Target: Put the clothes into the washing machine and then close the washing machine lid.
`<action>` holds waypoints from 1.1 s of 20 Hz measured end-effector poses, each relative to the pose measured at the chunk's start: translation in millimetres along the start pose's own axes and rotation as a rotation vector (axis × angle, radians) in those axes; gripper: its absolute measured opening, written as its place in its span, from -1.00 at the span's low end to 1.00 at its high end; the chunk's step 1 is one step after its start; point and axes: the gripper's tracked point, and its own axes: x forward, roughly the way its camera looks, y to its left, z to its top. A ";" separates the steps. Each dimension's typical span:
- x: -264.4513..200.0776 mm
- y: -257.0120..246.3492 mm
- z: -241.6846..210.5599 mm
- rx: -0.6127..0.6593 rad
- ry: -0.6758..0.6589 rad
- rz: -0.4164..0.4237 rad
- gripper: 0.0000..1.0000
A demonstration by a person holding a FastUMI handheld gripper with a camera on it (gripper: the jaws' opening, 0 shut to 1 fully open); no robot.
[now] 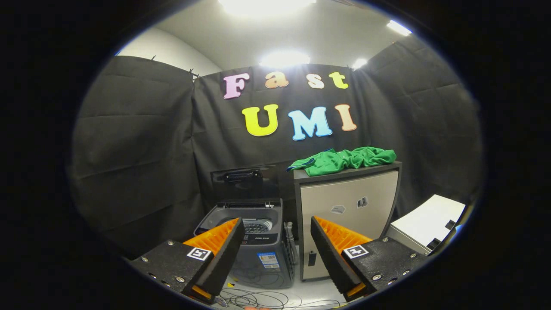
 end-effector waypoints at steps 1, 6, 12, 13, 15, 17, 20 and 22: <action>0.5 -0.2 1.2 0.001 -0.002 0.000 0.92; 1.6 -1.1 3.2 -0.006 -0.013 -0.003 0.91; 5.6 -3.3 4.1 -0.008 -0.013 -0.009 0.91; 6.5 -4.1 4.7 -0.007 -0.014 -0.011 0.91; 7.2 -5.3 3.6 -0.004 -0.013 -0.017 0.91; 7.4 -6.8 5.5 -0.011 -0.014 -0.024 0.91; 10.9 -8.7 4.6 -0.012 -0.014 -0.031 0.91; 12.5 -10.8 3.2 -0.014 -0.013 -0.040 0.91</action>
